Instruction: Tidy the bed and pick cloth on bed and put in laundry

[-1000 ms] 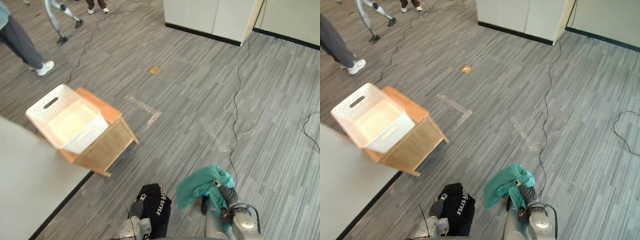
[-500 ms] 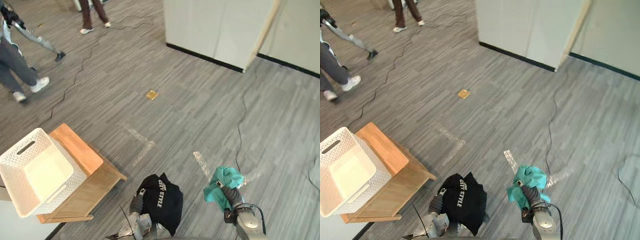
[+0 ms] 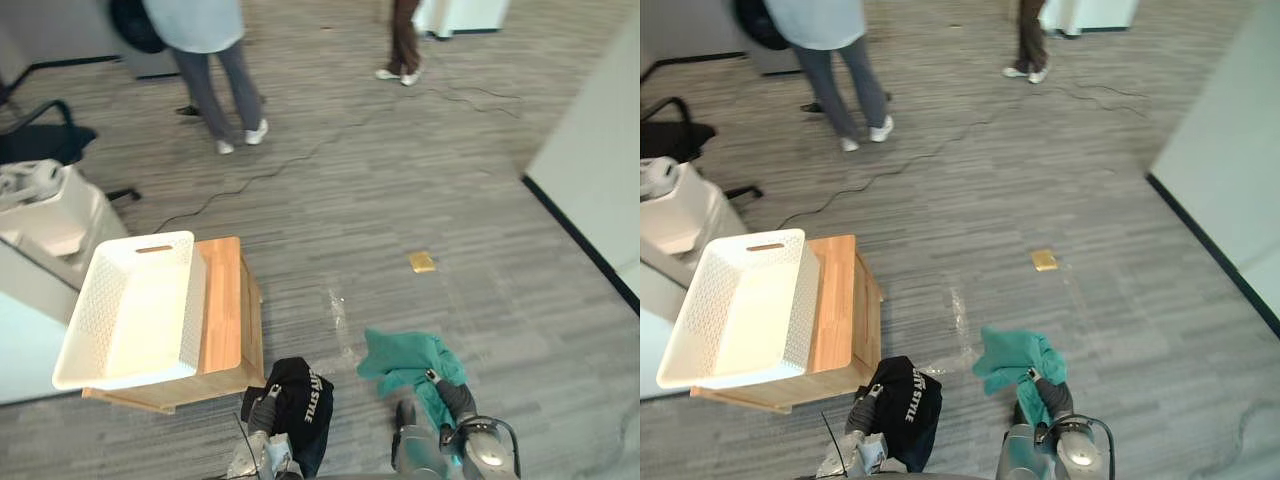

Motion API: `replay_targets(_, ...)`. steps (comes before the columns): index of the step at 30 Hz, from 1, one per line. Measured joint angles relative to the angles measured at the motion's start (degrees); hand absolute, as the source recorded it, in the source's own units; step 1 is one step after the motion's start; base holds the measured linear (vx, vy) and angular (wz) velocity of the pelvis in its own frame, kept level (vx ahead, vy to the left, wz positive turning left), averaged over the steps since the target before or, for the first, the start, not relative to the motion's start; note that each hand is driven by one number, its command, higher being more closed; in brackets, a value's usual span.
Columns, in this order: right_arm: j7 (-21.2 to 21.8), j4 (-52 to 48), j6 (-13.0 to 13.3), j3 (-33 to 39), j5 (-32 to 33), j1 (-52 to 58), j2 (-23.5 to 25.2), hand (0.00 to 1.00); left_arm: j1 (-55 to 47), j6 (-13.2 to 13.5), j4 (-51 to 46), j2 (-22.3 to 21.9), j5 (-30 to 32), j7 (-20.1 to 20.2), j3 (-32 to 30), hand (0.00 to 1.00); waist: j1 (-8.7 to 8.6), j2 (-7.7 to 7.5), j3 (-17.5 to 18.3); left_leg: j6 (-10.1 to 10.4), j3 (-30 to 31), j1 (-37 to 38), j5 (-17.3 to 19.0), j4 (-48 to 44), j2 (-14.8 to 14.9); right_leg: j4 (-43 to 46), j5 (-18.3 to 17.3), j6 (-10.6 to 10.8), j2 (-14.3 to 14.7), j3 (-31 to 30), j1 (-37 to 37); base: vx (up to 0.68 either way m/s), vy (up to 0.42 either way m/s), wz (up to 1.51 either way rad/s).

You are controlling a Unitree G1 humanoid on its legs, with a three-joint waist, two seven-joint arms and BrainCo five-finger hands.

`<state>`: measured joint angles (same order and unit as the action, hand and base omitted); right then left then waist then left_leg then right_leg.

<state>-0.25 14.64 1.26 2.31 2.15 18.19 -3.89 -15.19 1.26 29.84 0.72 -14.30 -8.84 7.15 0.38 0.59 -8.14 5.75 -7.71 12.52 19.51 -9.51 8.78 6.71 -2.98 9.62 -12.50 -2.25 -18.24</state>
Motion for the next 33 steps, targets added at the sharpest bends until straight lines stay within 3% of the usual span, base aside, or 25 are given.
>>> replay_targets(1,-0.09,-0.19,-0.04,0.05,0.00,1.08,0.56,1.00,0.11,-0.41,2.14,0.59,0.80,-0.06,-0.27,1.00,0.05,0.08,-0.09,2.67,2.42,2.99,1.23,1.29,2.45,7.25,6.45,2.87,0.93,0.20,-1.04,0.42,-0.452,0.89)
replay_targets(2,-0.06,-0.55,0.01,0.44,0.00,1.61,0.30,1.00,-0.30,-0.66,2.56,-0.10,1.28,-0.03,-0.21,1.00,0.01,1.39,0.63,2.48,3.04,2.96,1.12,1.05,4.26,11.94,6.40,2.80,2.47,0.66,-2.12,0.52,-0.550,0.99)
replay_targets(3,-0.05,-0.80,0.01,1.27,0.00,1.66,-0.47,1.00,-0.77,-0.59,2.54,-1.48,1.56,-0.01,0.03,1.00,0.20,3.15,1.23,1.56,3.00,2.79,0.34,-0.37,5.72,16.35,4.28,0.56,3.69,1.26,-3.32,0.47,-0.479,0.53)
replay_targets(4,-0.01,-0.79,-0.01,1.93,0.00,0.49,-1.56,1.00,-1.30,-0.29,2.54,-3.47,1.57,0.08,-0.05,1.00,0.49,4.90,1.49,1.88,3.58,0.55,-2.16,-4.88,7.58,19.51,1.09,-0.79,4.51,2.88,-3.82,0.50,-0.520,0.44)
replay_targets(6,0.02,-0.79,0.01,1.94,0.01,-0.21,-1.45,1.00,-1.38,-0.25,2.50,-3.63,1.50,0.18,-0.22,1.00,0.31,5.08,1.34,-0.24,5.22,-7.08,-8.63,-19.20,9.49,19.41,-1.16,-3.01,4.90,5.44,-1.47,0.45,-0.466,0.39)
replay_targets(7,0.06,-0.80,0.05,1.79,0.03,0.22,-1.58,1.00,-0.98,-0.22,2.38,-3.65,1.27,0.09,-0.13,1.00,0.32,5.80,0.89,-2.74,4.62,-11.60,-14.72,-28.75,12.22,16.35,-1.24,-4.04,5.75,7.33,2.54,0.26,-0.230,0.34)
replay_targets(8,0.06,-0.82,0.08,1.67,0.04,0.19,-1.59,1.00,-0.99,-0.18,2.27,-3.62,1.06,0.12,-0.05,1.00,0.53,6.13,0.62,-3.47,3.09,-13.49,-15.59,-33.87,14.04,14.44,-1.18,-4.60,6.36,8.28,5.13,0.31,-0.230,0.42)
replay_targets(9,-0.06,-0.81,0.12,1.72,0.15,0.95,-1.70,1.00,-1.31,-0.16,1.98,-3.61,0.96,0.18,0.07,1.00,0.65,5.98,0.26,-4.91,-2.51,-16.66,-14.45,-43.27,16.55,10.47,-0.97,-6.25,6.90,9.82,10.52,0.31,-0.171,0.37)
replay_targets(10,-0.29,-0.82,0.28,1.74,0.35,1.17,-1.73,1.00,-1.66,-0.14,1.16,-3.60,0.99,0.34,0.09,1.00,0.57,5.38,0.02,-6.65,-7.04,-18.12,-13.06,-46.85,16.53,8.00,-0.92,-6.55,6.59,10.55,13.90,0.32,-0.177,0.44)
replay_targets(11,-0.77,-0.93,0.78,1.82,0.63,1.27,-1.90,1.00,-1.68,-0.07,0.05,-3.59,1.00,0.90,0.21,1.00,0.56,5.12,-0.05,-7.75,-11.37,-20.07,-12.29,-47.48,15.33,5.93,-0.92,-6.56,6.25,11.61,16.28,0.25,-0.107,0.40)
replay_targets(13,-0.85,-0.98,0.85,1.89,0.57,0.69,-2.68,1.00,-1.60,0.28,-2.42,-3.59,1.04,1.52,0.21,1.00,0.71,5.42,-0.24,-7.60,-17.71,-25.18,-11.70,-42.85,12.47,3.56,-1.11,-6.28,5.93,14.22,19.06,0.26,0.025,0.59)
replay_targets(15,-0.81,-0.96,0.77,2.49,0.51,-0.08,-2.81,1.00,-1.59,0.50,-3.56,-3.60,1.50,2.33,0.29,1.00,0.91,5.15,-0.44,-6.67,-24.09,-26.95,-11.06,-33.05,9.43,3.20,-1.82,-5.06,4.72,16.54,20.59,0.27,0.102,0.67)
replay_targets(16,-0.81,-0.72,0.77,2.60,0.51,-0.18,-3.00,1.00,-1.60,0.48,-3.50,-3.58,1.56,2.60,0.61,1.00,0.88,5.15,-0.31,-7.87,-31.41,-24.97,-11.17,-23.42,7.29,3.50,-3.16,-3.07,3.85,18.75,22.39,0.24,0.116,0.79)
replay_targets(17,-0.82,-0.52,0.74,2.66,0.51,-0.20,-2.99,1.00,-1.64,0.43,-3.42,-3.84,1.56,2.61,0.78,1.00,0.60,4.71,-0.01,-8.39,-32.71,-23.77,-10.72,-20.91,5.88,3.43,-3.78,-2.19,3.06,19.81,23.14,0.30,0.157,1.24)
replay_targets(18,-0.83,-0.51,0.81,2.68,0.52,-0.56,-2.72,1.00,-1.17,0.50,-3.71,-3.83,1.72,2.54,1.15,1.00,0.43,3.41,0.88,-8.57,-34.74,-23.01,-10.66,-15.72,2.30,2.61,-4.15,-1.50,1.27,22.84,23.44,0.36,0.173,1.30)
replay_targets(19,-0.81,-0.43,0.85,2.55,0.50,-1.30,-2.35,1.00,-0.69,0.53,-3.98,-3.81,2.17,2.56,1.17,1.00,0.74,2.64,0.76,-10.17,-37.25,-22.91,-9.83,-12.45,0.45,0.52,-3.57,-0.63,0.96,25.89,24.54,0.28,0.141,1.21)
replay_targets(20,-0.83,-0.41,0.85,2.61,0.51,-1.86,-2.12,1.00,-0.76,0.43,-3.97,-3.82,2.47,2.57,1.17,1.00,0.74,2.63,0.78,-12.04,-37.44,-22.85,-9.61,-11.79,0.05,-0.06,-3.36,-0.35,1.13,26.95,25.15,0.32,0.115,1.07)
replay_targets(21,-0.88,-0.30,0.85,2.62,0.51,-3.25,-0.95,1.00,-1.10,-0.16,-3.86,-3.73,2.76,2.59,1.16,1.00,0.65,2.11,0.69,-15.16,-36.24,-21.43,-8.15,-9.60,-1.99,0.44,-3.76,0.38,1.00,28.90,27.28,0.25,0.060,0.86)
replay_targets(22,-0.97,-0.26,0.91,2.38,0.51,-3.50,-0.63,1.00,-1.56,-0.56,-3.73,-3.56,2.87,2.63,1.18,1.00,0.78,1.85,0.68,-15.06,-35.25,-19.54,-8.10,-7.83,-3.53,3.11,-3.85,0.54,-0.12,29.00,28.09,0.33,0.106,0.98)
replay_targets(25,-0.89,-0.19,1.16,1.88,0.48,-3.33,0.30,1.00,-2.20,-0.70,-3.80,-3.36,3.74,2.83,1.65,1.00,0.32,2.03,0.88,-13.89,-30.19,-14.16,-8.19,-1.99,-7.34,25.45,-2.55,1.21,-5.68,28.10,22.83,0.21,0.075,0.89)
replay_targets(26,-0.66,0.25,1.45,1.71,0.45,-3.06,1.17,1.00,-1.70,-0.74,-3.95,-2.37,4.20,2.89,2.36,1.00,-0.95,0.91,0.92,-13.71,-26.41,-12.62,-8.36,-0.41,-8.89,41.88,-1.96,1.33,-8.10,24.30,16.27,0.18,0.024,1.06)
replay_targets(28,-0.72,1.19,1.47,1.55,0.39,-2.44,2.14,1.00,-1.08,-0.76,-3.98,-0.33,5.45,3.32,2.96,1.00,-1.85,0.37,0.85,-13.87,-22.89,-11.57,-8.96,-0.37,-9.08,50.12,-3.82,1.75,-8.50,22.69,11.95,0.25,-0.016,1.36)
replay_targets(30,-0.82,2.13,1.58,1.61,0.42,-2.08,2.81,1.00,-1.01,-0.78,-4.03,1.34,6.31,3.42,3.24,1.00,-2.31,0.13,0.76,-13.76,-19.90,-10.19,-9.04,-0.29,-9.18,49.38,-6.68,1.36,-8.58,23.15,9.27,0.25,-0.044,1.11)
replay_targets(31,-0.84,2.11,1.94,1.72,0.43,-1.93,3.06,1.00,-1.07,-0.81,-4.02,1.64,6.63,3.43,3.30,1.00,-2.61,0.05,0.75,-13.34,-17.96,-9.63,-9.22,-0.09,-9.18,44.70,-8.39,-0.71,-8.45,24.07,8.57,0.19,-0.097,0.93)
replay_targets(33,-0.91,2.11,2.32,2.19,0.52,-1.14,3.59,1.00,-0.92,-0.77,-4.03,1.71,7.29,3.47,3.49,1.00,-2.66,0.17,0.78,-12.42,-15.14,-9.62,-9.54,0.48,-9.15,32.75,-9.47,-0.96,-6.95,23.43,7.45,0.22,-0.140,0.84)
